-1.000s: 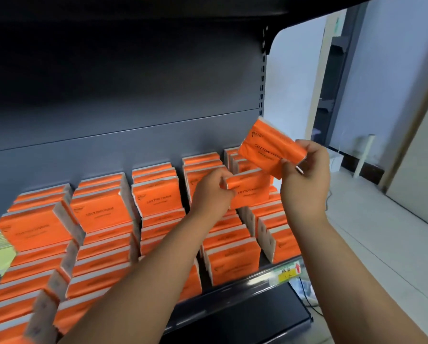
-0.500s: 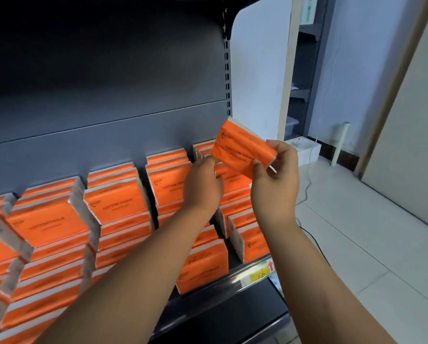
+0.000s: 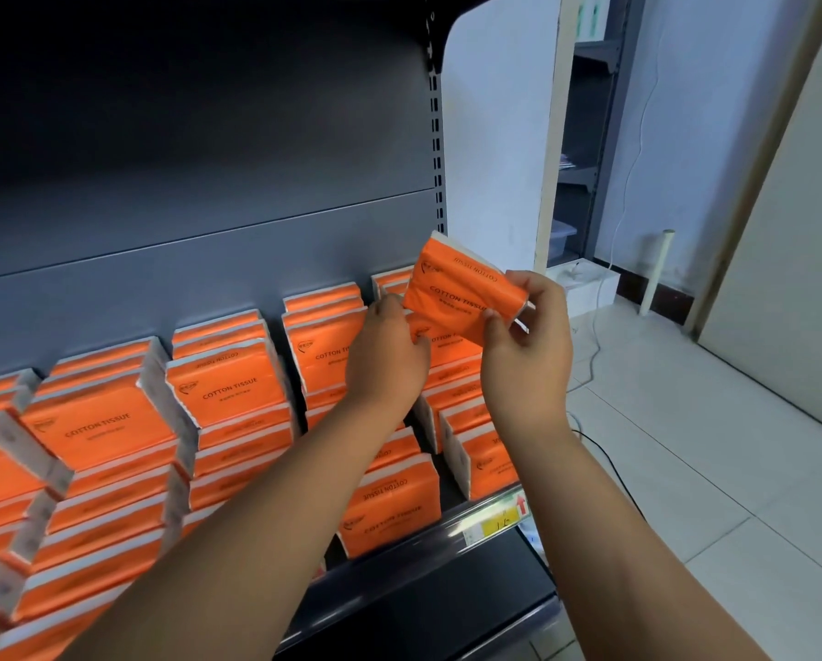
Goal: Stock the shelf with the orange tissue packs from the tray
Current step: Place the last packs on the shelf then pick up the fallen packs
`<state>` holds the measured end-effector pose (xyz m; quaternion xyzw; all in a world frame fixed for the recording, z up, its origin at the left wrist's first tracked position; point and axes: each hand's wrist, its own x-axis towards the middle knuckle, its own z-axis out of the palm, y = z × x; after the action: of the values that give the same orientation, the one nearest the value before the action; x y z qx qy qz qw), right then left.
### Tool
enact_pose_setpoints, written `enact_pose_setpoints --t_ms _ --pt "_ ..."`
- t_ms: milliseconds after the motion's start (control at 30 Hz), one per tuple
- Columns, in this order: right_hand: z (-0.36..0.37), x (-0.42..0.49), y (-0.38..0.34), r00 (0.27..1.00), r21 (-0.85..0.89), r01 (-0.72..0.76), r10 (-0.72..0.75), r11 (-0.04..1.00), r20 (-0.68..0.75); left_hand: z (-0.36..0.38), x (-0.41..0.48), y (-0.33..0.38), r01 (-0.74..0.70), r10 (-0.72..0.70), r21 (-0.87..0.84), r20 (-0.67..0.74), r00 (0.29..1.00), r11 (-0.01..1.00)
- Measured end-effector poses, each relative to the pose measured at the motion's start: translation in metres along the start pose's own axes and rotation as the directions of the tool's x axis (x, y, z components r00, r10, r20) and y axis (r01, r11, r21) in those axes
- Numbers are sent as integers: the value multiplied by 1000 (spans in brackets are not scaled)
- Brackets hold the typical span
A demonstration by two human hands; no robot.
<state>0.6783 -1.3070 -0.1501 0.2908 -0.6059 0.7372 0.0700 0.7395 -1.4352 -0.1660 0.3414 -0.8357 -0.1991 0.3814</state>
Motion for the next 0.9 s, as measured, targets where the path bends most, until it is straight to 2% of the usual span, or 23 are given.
enact_pose_setpoints --t_ms 67,167,233,300,400,500,567,767,900 --pt "1 0 -1 1000 3 5 -5 1000 -8 -8 -9 3 30 -33 -102 -27 999 994" --pt "2 -2 -5 997 26 28 -30 999 70 -28 -28 7 -49 29 -232 -87 996 972" --pt "6 -6 -8 988 50 -3 -5 999 153 -43 -39 4 -76 43 -286 -120 992 955" --pt "12 -9 -7 984 1 4 -4 1000 177 -53 -46 -6 -67 25 -274 -154 988 959" --pt "32 -14 -4 975 -169 113 -77 979 208 -64 -53 -28 5 -41 -235 -148 988 972" --pt "55 -23 0 952 -215 201 -138 956 275 -77 -59 -36 116 -170 -412 -97 981 904" --pt "67 -28 4 946 -218 211 -143 953 290 -85 -63 -41 170 -241 -470 -95 966 866" --pt "92 -36 16 910 -262 218 -98 940 403 -100 -66 -55 239 -299 -436 -73 952 868" --pt "100 -44 23 896 -265 187 -53 946 441 -99 -57 -62 246 -277 -305 -59 959 920"
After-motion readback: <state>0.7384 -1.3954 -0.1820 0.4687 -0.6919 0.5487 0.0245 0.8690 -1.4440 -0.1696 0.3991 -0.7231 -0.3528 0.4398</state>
